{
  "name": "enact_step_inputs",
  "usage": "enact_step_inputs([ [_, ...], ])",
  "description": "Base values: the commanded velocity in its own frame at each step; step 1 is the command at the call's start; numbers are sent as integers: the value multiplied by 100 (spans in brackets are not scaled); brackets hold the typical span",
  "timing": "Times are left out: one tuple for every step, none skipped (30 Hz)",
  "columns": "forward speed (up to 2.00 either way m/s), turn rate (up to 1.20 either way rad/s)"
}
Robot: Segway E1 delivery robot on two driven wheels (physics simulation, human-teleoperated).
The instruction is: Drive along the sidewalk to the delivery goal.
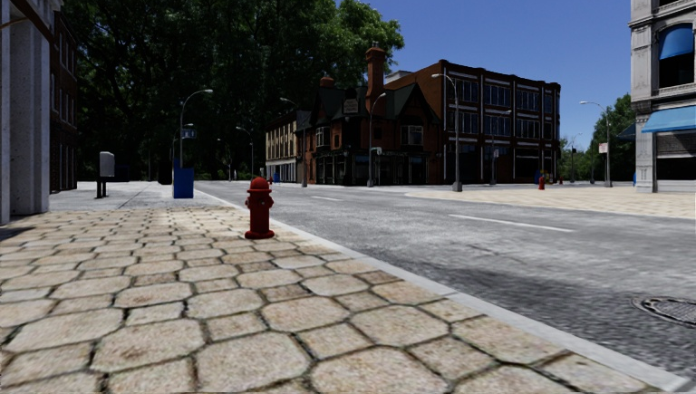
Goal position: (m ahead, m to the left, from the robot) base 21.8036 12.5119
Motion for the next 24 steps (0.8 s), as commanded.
enact_step_inputs([
  [63,23],
  [66,37],
  [67,41],
  [68,42],
  [68,42],
  [71,42],
  [73,42],
  [74,42],
  [74,42],
  [74,42],
  [74,42],
  [75,42],
  [75,42],
  [75,42],
  [75,42],
  [76,42],
  [77,42],
  [79,42],
  [82,42],
  [85,42],
  [89,42],
  [91,42],
  [91,42],
  [92,42],
])
